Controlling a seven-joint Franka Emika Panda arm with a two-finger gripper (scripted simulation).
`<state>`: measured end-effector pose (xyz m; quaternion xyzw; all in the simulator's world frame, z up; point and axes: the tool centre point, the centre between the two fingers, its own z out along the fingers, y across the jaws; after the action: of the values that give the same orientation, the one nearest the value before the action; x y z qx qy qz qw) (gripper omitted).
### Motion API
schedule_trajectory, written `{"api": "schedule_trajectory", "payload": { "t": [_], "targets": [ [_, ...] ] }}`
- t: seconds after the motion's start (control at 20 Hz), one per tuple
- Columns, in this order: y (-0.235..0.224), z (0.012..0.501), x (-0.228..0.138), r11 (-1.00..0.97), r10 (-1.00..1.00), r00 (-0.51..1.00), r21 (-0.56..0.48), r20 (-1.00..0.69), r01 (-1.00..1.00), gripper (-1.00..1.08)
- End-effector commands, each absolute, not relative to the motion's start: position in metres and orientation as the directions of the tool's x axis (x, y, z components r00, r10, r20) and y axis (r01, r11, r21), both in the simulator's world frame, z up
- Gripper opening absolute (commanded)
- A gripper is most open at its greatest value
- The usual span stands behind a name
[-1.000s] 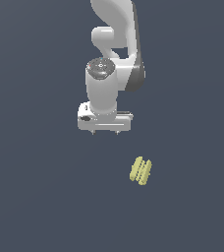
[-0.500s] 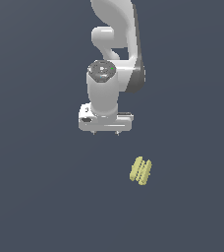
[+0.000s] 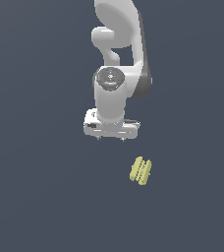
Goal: Pick up the object and move it to a goal position.
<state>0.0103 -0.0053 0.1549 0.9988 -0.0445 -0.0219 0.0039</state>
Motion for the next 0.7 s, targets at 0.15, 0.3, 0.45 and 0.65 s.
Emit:
{"api": "schedule_trajectory", "payload": {
  "t": [0.15, 0.3, 0.45, 0.65],
  "targets": [
    [0.019, 0.145, 0.033, -0.987, -0.163, 0.986, 0.012, -0.034, -0.163, 1.0],
    [0.036, 0.138, 0.048, -0.977, -0.214, 0.976, 0.012, -0.027, -0.214, 1.0],
    [0.055, 0.13, 0.062, -0.964, -0.266, 0.964, 0.012, -0.021, -0.265, 1.0],
    [0.079, 0.119, 0.078, -0.944, -0.33, 0.944, 0.009, -0.013, -0.33, 1.0]
  ]
}}
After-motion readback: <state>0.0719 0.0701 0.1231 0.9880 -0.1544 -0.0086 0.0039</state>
